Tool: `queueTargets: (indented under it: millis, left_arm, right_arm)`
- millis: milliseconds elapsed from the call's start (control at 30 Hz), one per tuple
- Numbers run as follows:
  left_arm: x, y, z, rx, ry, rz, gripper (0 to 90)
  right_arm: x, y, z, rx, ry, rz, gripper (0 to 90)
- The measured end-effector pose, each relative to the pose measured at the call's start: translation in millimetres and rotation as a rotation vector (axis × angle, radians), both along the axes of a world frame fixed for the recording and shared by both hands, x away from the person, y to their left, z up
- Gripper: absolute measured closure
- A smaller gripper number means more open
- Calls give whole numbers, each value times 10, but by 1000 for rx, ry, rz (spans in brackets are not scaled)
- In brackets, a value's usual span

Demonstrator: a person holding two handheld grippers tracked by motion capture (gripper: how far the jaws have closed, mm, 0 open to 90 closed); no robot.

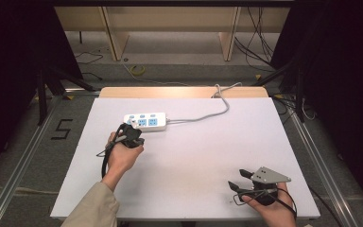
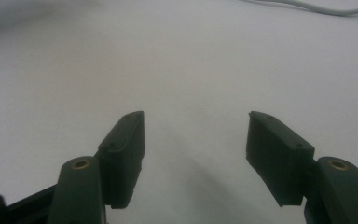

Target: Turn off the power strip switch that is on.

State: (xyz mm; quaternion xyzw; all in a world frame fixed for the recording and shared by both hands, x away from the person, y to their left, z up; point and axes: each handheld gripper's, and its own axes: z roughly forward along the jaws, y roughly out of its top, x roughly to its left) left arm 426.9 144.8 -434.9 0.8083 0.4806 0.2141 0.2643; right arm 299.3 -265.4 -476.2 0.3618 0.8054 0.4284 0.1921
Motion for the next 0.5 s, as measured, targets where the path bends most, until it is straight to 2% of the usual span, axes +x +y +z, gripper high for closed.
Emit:
queueTargets:
  millis: [500]
  left_arm:
    - [175,-15,57,28,1,0,896]
  right_arm:
    - [3,1,0,0,-5,1,384]
